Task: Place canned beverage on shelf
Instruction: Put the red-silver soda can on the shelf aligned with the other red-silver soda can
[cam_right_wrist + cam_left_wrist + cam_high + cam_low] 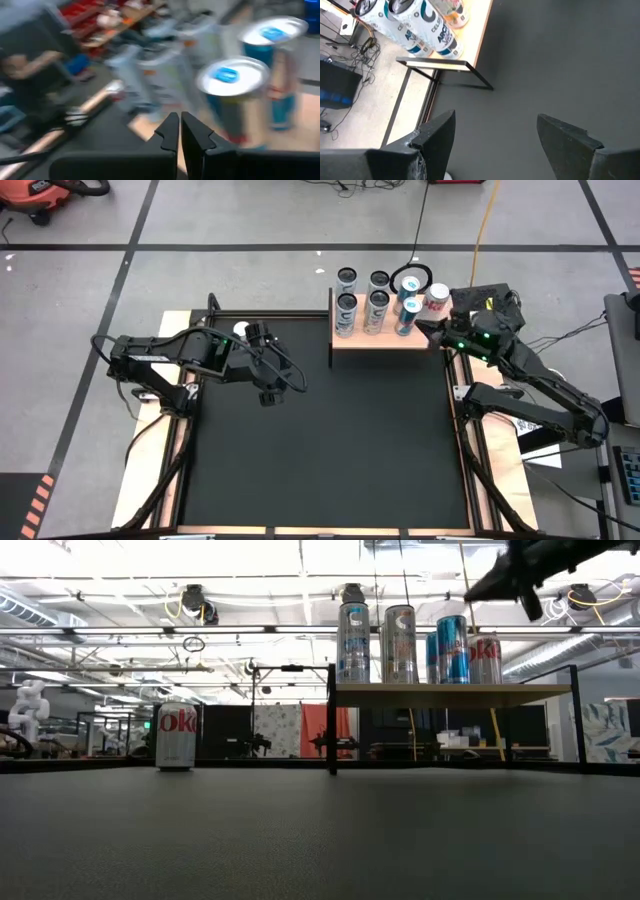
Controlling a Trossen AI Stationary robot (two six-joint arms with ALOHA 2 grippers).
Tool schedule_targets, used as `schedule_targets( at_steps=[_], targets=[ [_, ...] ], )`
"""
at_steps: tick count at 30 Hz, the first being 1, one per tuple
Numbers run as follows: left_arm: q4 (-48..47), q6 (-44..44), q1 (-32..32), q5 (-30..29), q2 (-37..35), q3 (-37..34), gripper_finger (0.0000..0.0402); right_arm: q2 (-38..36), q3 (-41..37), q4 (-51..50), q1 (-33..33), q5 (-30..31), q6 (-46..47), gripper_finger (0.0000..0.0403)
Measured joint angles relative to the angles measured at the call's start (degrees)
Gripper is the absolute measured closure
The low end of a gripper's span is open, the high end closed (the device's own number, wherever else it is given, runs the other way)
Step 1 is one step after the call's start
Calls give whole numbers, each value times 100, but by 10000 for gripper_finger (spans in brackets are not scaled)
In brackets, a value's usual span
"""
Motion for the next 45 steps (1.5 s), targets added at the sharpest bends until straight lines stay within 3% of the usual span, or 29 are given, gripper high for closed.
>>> schedule_targets(
  at_steps=[10, 21, 25, 30, 38, 45],
  targets=[
    [-37, -455, 0, -394, -4, -457, 119, -838, 7, -380, 9, -929, 14, 403],
    [-163, -1185, 197, -431, 2, -1233, 119, -1127, 7, -1114, 9, -997, -639, 403],
    [-252, -1137, 219, -684, 0, -1233, 119, -1156, 7, -1493, 9, -1527, -1091, 403],
    [-471, -1273, 232, -1079, -65, -1233, 119, -1228, 7, -1821, 11, -1546, -992, 403],
    [-1523, -2315, 218, -1397, -467, -1235, 119, -1396, 4, -2325, 11, -1612, -1130, 403],
    [-1452, -2712, 166, -1332, -1519, -1801, 119, -1471, 4, -2465, 11, -1695, -1119, 403]
  ],
)
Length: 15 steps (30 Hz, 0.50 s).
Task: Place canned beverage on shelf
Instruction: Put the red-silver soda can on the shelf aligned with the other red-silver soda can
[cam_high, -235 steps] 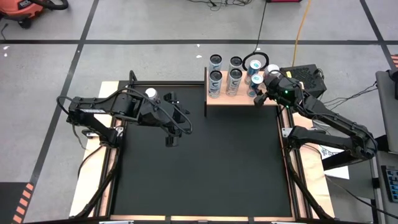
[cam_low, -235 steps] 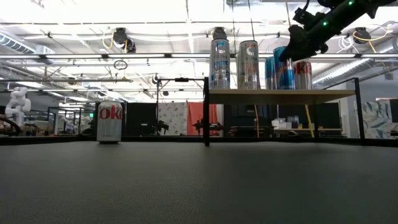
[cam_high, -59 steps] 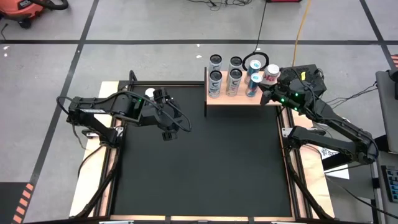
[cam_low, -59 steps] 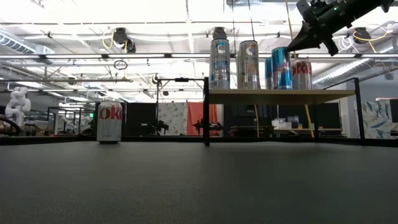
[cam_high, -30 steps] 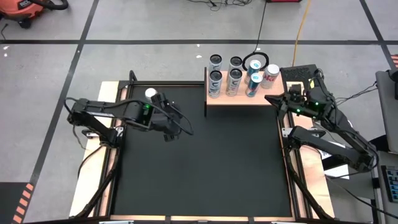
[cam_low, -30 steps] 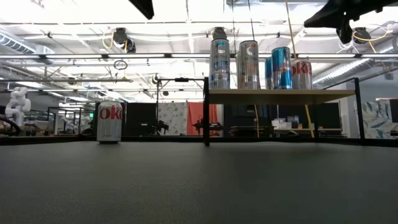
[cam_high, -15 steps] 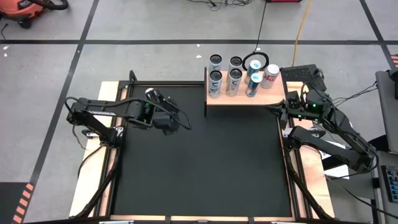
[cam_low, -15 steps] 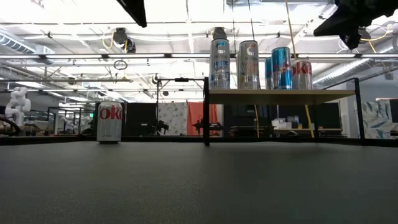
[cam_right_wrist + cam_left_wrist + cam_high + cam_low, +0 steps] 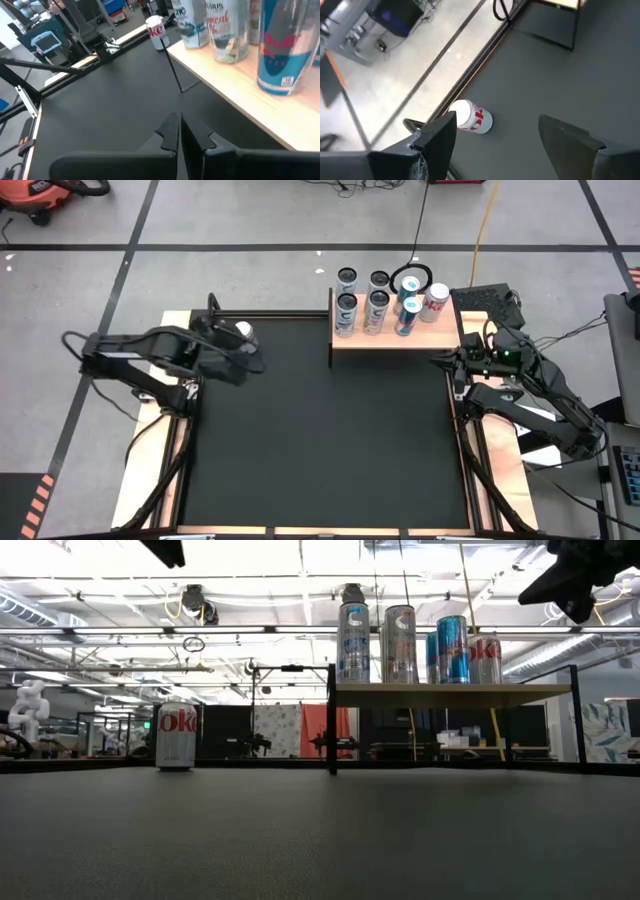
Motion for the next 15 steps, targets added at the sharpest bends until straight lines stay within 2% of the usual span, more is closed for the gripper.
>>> schedule_targets(
  at_steps=[3, 7, 10, 15],
  targets=[
    [147, -164, 0, 20, -434, -287, 119, 6, 0, -109, 0, 2, 39, 403],
    [536, -111, 0, 398, -876, -668, 119, 5, 0, -154, 0, 2, 41, 403],
    [551, -120, 0, 594, -1047, -964, 119, 5, 0, -151, 0, 4, 41, 403],
    [607, 6, 0, 596, -1171, -1495, 119, 5, 0, -153, 0, 4, 41, 403]
  ],
)
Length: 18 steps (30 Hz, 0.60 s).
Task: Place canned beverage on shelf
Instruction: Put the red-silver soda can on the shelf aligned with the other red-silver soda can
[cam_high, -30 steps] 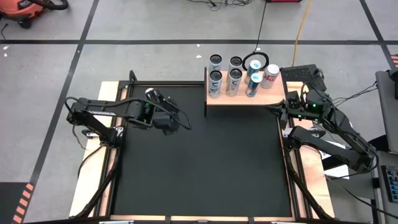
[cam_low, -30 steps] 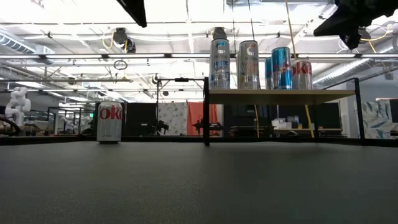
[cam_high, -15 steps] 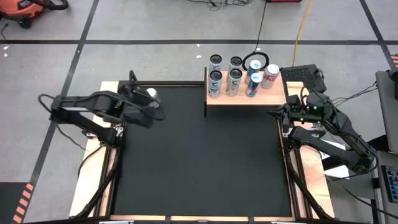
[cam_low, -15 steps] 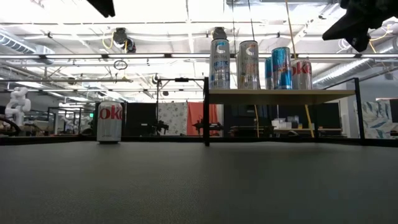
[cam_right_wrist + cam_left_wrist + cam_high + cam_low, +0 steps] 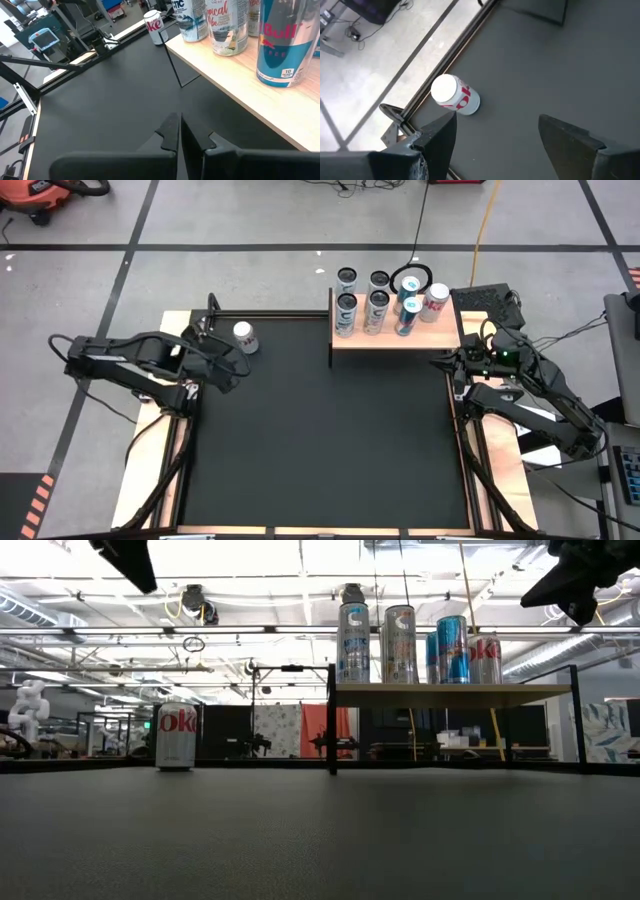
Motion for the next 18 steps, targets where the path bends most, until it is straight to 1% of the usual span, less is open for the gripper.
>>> schedule_targets(
  at_steps=[3, 7, 10, 14, 18],
  targets=[
    [63, 25, 7, -46, -1, -257, 119, 0, 0, 0, 0, 2, 0, 403],
    [615, 34, 68, -88, 3, -584, 119, 0, 0, 1, 0, 2, 0, 403],
    [880, 25, 164, -94, 16, -696, 119, 0, 0, 1, 0, 4, 0, 403],
    [1203, 24, 445, -112, 51, -746, 119, 0, 0, 2, 0, 5, 0, 403],
    [1276, 7, 875, 137, 39, -742, 119, 0, 0, 0, 0, 4, 0, 403]
  ],
)
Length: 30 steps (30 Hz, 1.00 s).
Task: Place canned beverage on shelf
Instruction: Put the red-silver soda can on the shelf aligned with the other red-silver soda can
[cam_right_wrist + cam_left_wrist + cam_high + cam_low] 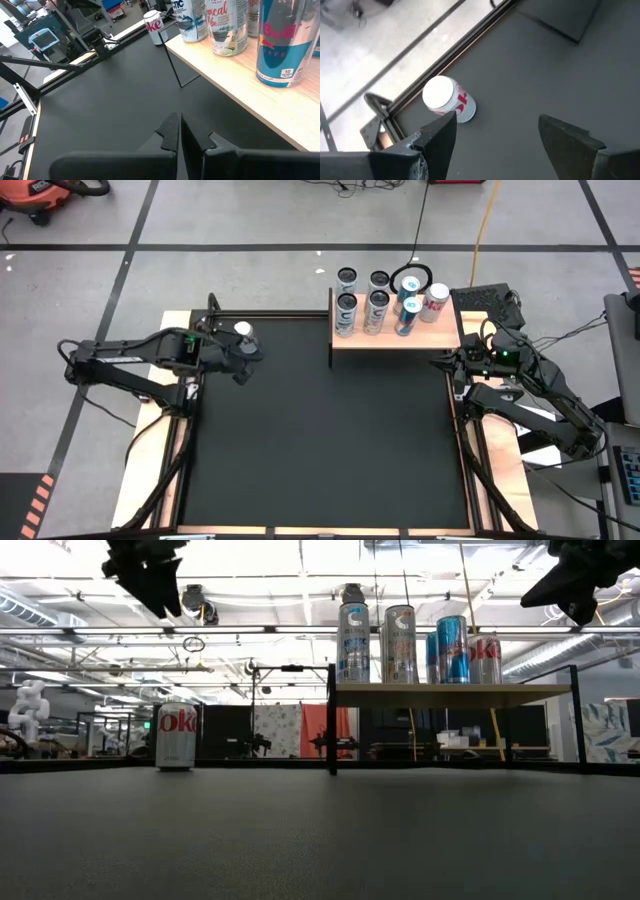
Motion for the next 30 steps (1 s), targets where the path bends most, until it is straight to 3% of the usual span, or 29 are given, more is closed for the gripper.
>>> schedule_targets(
  at_steps=[7, 12, 21, 30],
  targets=[
    [-70, 184, 723, 220, 9, 0, 119, 0, 0, 1, 0, 0, 0, 403],
    [-58, 1011, 1224, 345, -3, -5, 119, 0, 0, 1, 0, 2, 0, 403],
    [856, 2335, 2220, 804, -9, -379, 119, 0, 0, 1, -1, 2, 0, 403],
    [1312, 3146, 2951, 1928, -12, -688, 119, 0, 0, 2, -2, 2, 0, 403]
  ],
)
